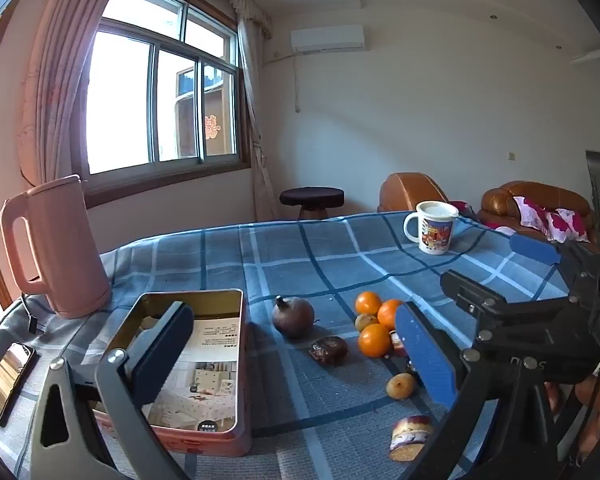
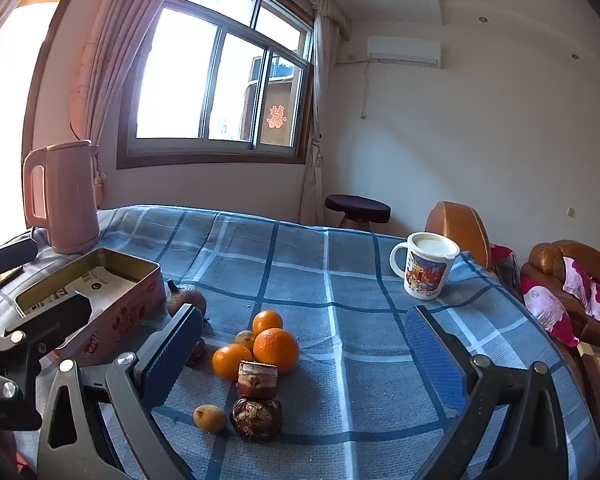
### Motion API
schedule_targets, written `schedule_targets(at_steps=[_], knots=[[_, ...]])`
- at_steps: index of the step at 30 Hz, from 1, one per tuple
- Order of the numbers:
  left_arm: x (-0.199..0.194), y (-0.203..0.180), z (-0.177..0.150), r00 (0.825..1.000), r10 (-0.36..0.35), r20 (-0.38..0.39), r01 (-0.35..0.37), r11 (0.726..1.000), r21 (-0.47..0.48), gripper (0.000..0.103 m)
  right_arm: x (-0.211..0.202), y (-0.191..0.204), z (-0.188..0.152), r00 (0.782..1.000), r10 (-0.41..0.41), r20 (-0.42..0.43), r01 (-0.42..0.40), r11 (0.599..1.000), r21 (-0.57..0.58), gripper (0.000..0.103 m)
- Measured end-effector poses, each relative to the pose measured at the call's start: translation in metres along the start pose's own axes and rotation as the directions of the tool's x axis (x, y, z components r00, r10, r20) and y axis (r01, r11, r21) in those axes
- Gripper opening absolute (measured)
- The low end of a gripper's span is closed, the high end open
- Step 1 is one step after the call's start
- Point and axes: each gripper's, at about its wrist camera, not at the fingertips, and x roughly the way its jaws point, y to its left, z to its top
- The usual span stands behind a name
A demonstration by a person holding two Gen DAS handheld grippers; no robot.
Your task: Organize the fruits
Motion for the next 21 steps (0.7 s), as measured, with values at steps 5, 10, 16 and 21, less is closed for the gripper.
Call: schedule_targets(at_steps=[5,10,16,21], knots=[[0.010,-0.014,0.003,1.000,0.000,-0.028,0.001,0.999,0.034,0.103,0.002,-0.005,-0.003,1.000,0.004,-0.009,-0.004,1.000,0.000,0.102],[0.003,-0.011,-0.005,1.000,-0.016,-0.006,0.017,0.999,0.034,0.103,-0.001,0.001,-0.004,1.000,0.003,-0.006,-0.003,1.000,0.002,0.102],[0.004,-0.005,-0.012,1.000,-0.021,-0.007,0.021,0.999,0.024,0.103,-0.002,-0.001,-0.009,1.000,0.016,-0.002,-0.016,1.000,0.019,0.102],[0.005,-0.005,-0.012,1.000,-0.020,-0.008,0.020,1.000,0.024,0.103,-0.002,-0.004,-0.010,1.000,0.020,-0.001,-0.020,0.999,0.029,0.102]])
